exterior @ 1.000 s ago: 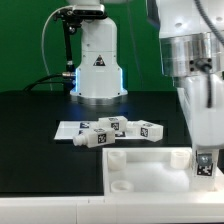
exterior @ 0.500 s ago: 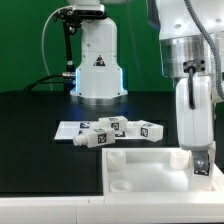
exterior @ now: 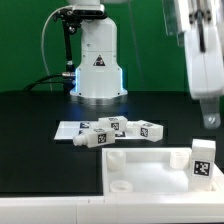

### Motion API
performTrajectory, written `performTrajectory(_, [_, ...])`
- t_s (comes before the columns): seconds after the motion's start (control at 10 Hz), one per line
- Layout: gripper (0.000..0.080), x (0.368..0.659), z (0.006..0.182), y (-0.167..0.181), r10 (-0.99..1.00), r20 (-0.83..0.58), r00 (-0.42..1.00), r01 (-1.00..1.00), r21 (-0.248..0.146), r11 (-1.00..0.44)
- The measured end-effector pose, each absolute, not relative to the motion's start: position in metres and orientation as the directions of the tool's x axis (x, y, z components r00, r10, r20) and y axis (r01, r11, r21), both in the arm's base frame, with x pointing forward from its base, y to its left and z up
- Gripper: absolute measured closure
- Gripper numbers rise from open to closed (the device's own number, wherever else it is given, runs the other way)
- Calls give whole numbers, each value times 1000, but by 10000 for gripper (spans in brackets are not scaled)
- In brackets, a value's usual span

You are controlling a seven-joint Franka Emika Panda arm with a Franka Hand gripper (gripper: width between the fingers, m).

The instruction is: Assemble square table

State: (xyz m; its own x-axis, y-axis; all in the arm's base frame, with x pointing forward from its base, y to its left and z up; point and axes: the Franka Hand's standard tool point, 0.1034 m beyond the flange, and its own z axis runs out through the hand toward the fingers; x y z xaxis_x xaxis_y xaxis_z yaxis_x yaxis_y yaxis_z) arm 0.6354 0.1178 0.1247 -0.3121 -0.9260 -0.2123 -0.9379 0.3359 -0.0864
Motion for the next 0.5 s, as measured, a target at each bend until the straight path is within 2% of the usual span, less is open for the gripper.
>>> performTrajectory(0.5, [151,636,122,119,-931,-209,-300,-942,-87,323])
